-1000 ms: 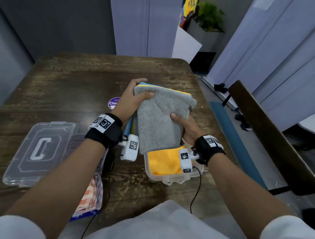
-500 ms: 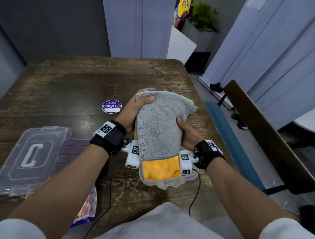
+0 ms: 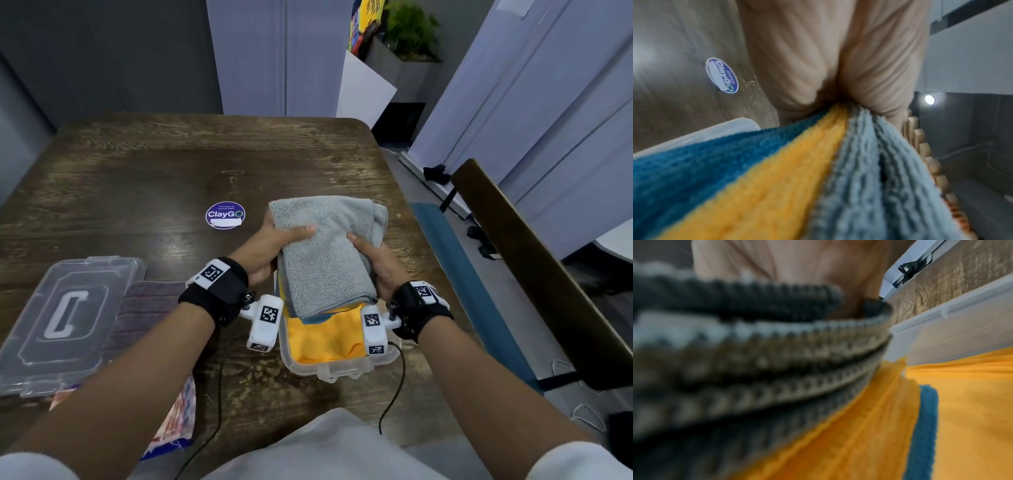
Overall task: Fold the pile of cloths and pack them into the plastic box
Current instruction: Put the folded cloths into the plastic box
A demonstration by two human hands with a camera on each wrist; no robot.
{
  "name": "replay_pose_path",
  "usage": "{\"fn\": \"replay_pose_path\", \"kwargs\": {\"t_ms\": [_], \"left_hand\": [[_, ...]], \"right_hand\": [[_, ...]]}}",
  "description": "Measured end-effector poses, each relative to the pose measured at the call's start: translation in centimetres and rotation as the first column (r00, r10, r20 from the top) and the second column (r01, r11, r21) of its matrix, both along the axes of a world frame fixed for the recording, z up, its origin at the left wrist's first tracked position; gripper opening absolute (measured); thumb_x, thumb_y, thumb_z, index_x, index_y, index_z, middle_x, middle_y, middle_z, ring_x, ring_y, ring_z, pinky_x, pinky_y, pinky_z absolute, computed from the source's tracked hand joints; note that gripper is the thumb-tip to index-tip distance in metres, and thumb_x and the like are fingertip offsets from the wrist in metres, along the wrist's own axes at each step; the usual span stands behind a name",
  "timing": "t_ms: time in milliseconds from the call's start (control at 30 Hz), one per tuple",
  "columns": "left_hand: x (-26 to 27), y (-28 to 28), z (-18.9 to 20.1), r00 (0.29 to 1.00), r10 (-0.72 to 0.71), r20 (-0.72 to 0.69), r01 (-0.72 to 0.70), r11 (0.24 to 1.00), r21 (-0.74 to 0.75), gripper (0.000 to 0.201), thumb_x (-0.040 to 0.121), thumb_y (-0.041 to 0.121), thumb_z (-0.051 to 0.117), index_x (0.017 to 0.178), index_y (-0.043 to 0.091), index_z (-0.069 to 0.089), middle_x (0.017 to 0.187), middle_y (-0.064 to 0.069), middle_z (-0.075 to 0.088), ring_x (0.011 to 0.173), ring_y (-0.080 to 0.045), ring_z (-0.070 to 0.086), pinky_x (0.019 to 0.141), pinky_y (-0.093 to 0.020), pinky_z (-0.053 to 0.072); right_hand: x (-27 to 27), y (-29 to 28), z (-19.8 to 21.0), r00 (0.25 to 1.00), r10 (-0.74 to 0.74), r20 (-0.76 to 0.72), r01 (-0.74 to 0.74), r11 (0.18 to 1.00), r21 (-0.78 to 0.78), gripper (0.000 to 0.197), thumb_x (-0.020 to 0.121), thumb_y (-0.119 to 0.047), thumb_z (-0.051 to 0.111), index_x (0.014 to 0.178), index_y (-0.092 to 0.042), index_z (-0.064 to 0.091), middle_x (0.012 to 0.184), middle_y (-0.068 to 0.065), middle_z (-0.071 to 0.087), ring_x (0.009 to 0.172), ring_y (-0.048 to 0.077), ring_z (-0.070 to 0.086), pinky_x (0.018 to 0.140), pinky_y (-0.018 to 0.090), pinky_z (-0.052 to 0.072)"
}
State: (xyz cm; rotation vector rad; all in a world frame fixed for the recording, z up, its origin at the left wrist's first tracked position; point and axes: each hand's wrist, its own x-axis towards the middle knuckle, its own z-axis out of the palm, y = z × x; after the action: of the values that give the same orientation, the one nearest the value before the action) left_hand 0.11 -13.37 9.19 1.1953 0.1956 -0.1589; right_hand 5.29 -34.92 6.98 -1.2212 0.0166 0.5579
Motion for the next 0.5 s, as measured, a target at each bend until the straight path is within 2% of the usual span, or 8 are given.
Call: {"fn": "replay_pose_path", "kwargs": {"t_ms": [100, 233, 267, 333, 400, 433, 467, 500], "left_hand": [[0.2, -0.4, 0.4, 0.999, 0.004, 0.044, -0.008, 0.996, 0.091, 0.088, 0.071, 0.002, 0.083, 0.143, 0.012, 0.034, 0.135, -0.018, 0.059, 0.120, -0.029, 0.064, 0.099, -0.048, 0.054], [0.5, -1.2, 1.4, 0.997, 0.000, 0.076, -0.009, 0.993, 0.116, 0.072, 0.083, -0.011, 0.070, 0.142, 0.010, 0.035, 0.136, -0.021, 0.057, 0.118, -0.031, 0.064, 0.092, -0.043, 0.057], [0.5, -1.5, 1.8, 0.996, -0.015, 0.086, 0.005, 0.994, 0.110, 0.071, 0.084, -0.011, 0.069, 0.142, 0.010, 0.036, 0.136, -0.020, 0.058, 0.118, -0.031, 0.064, 0.092, -0.043, 0.057], [0.7, -1.9, 2.6, 0.993, -0.056, 0.108, 0.046, 0.995, 0.089, 0.070, 0.085, -0.011, 0.068, 0.144, 0.010, 0.036, 0.136, -0.020, 0.058, 0.119, -0.033, 0.064, 0.094, -0.045, 0.056], [0.7, -2.1, 3.5, 0.989, -0.084, 0.120, 0.078, 0.996, 0.053, 0.071, 0.084, -0.008, 0.070, 0.144, 0.009, 0.037, 0.135, -0.020, 0.059, 0.118, -0.034, 0.064, 0.092, -0.045, 0.057], [0.6, -2.1, 4.0, 0.988, -0.094, 0.120, 0.091, 0.995, 0.032, 0.069, 0.083, -0.005, 0.070, 0.143, 0.008, 0.039, 0.132, -0.018, 0.062, 0.116, -0.033, 0.065, 0.089, -0.043, 0.058], [0.6, -1.9, 4.4, 0.988, -0.098, 0.119, 0.097, 0.995, 0.015, 0.065, 0.081, 0.000, 0.069, 0.140, 0.009, 0.044, 0.127, -0.015, 0.066, 0.112, -0.031, 0.067, 0.086, -0.041, 0.058], [0.5, -1.8, 4.7, 0.988, -0.099, 0.116, 0.100, 0.995, 0.001, 0.058, 0.081, 0.004, 0.068, 0.135, 0.010, 0.049, 0.120, -0.011, 0.069, 0.108, -0.029, 0.069, 0.084, -0.040, 0.058]], "right_hand": [[-0.1, -0.5, 0.2, 1.000, 0.005, -0.019, -0.006, 1.000, -0.027, 0.036, 0.097, -0.018, 0.063, 0.131, -0.010, 0.060, 0.127, 0.014, 0.069, 0.118, 0.032, 0.065, 0.095, 0.043, 0.057], [-1.0, -1.2, 0.3, 0.984, 0.119, -0.131, -0.119, 0.993, 0.008, 0.069, 0.081, -0.046, 0.078, 0.137, -0.013, 0.056, 0.133, 0.014, 0.065, 0.123, 0.031, 0.062, 0.095, 0.044, 0.056], [-1.2, -1.2, 0.6, 0.982, 0.157, -0.104, -0.156, 0.988, 0.013, 0.071, 0.081, -0.055, 0.073, 0.137, -0.014, 0.056, 0.132, 0.013, 0.066, 0.122, 0.029, 0.064, 0.093, 0.043, 0.057], [-1.2, -0.9, 0.8, 0.981, 0.149, -0.123, -0.148, 0.989, 0.013, 0.069, 0.089, -0.070, 0.042, 0.133, -0.020, 0.056, 0.129, 0.011, 0.068, 0.116, 0.027, 0.067, 0.087, 0.042, 0.059], [-1.5, -1.6, 0.8, 0.988, 0.070, -0.140, -0.071, 0.997, -0.002, 0.080, 0.088, -0.080, 0.020, 0.137, -0.025, 0.053, 0.134, 0.010, 0.064, 0.116, 0.026, 0.066, 0.093, 0.048, 0.056], [-1.6, -2.3, 0.3, 0.983, 0.033, -0.178, -0.044, 0.997, -0.058, 0.074, 0.092, -0.077, 0.023, 0.140, -0.027, 0.049, 0.135, 0.010, 0.061, 0.113, 0.025, 0.064, 0.097, 0.048, 0.053], [-1.6, -3.3, -0.8, 0.985, -0.061, -0.163, 0.022, 0.972, -0.232, 0.051, 0.103, -0.060, 0.032, 0.141, -0.028, 0.046, 0.132, 0.012, 0.060, 0.103, 0.024, 0.063, 0.094, 0.045, 0.051], [-1.9, -4.4, -1.6, 0.985, -0.125, -0.116, 0.067, 0.908, -0.414, 0.024, 0.108, -0.036, 0.040, 0.130, -0.034, 0.052, 0.130, 0.015, 0.058, 0.091, 0.024, 0.059, 0.088, 0.041, 0.050]]}}
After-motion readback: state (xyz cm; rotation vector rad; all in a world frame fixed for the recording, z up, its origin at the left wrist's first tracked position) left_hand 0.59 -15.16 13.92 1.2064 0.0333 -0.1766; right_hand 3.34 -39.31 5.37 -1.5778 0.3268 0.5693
